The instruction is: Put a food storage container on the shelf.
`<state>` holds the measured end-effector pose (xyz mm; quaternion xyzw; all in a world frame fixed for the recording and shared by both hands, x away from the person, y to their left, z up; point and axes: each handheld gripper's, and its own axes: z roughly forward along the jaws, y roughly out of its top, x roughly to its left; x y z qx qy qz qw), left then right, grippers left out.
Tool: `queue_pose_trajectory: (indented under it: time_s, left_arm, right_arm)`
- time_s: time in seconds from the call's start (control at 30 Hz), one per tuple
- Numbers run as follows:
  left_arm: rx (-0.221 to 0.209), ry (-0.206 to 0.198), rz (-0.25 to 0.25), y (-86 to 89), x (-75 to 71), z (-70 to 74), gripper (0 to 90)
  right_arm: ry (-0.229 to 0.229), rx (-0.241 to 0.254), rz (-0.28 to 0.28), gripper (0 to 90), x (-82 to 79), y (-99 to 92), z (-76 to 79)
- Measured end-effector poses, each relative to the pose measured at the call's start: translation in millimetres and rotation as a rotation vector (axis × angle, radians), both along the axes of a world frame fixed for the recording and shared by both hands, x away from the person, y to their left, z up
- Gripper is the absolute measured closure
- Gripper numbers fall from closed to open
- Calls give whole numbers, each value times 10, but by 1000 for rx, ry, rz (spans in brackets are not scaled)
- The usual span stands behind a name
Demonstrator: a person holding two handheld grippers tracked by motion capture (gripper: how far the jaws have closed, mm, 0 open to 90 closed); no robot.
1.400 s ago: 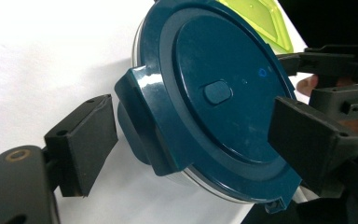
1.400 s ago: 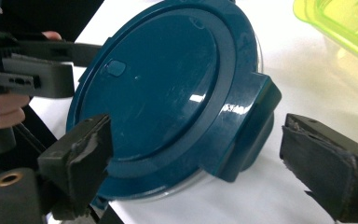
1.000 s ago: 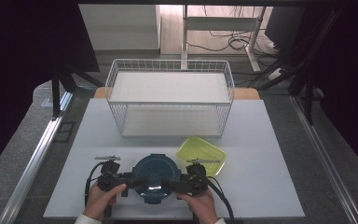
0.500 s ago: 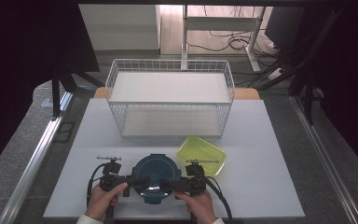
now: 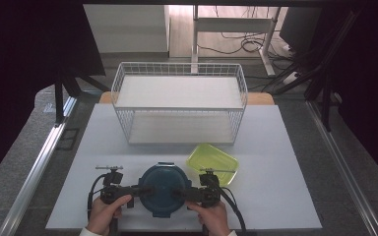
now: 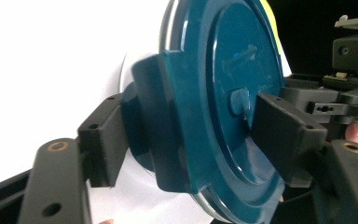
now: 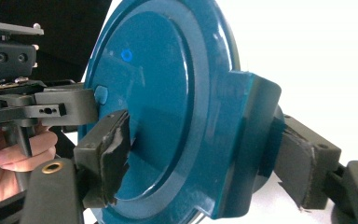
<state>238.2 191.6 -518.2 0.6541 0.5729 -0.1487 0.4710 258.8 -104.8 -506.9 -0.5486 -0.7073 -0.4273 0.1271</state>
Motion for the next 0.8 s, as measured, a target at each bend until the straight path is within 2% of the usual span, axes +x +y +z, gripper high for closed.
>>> queue_pose_trajectory:
  time_s: [0.3, 0.47, 0.67, 0.8]
  left_arm:
    - [15, -15, 45, -29, -64, 74, 339]
    - [8, -25, 48, -17, -80, 95, 358]
    - [19, -42, 39, -37, -89, 129, 366]
    - [15, -55, 35, -43, -95, 173, 368]
  right_arm:
    - [-3, 13, 2, 299, -13, -39, 44]
    - [-10, 14, 1, 325, -19, -58, 83]
    - [-12, 15, 2, 331, -17, -79, 111]
    - [-30, 8, 5, 332, -24, -89, 158]
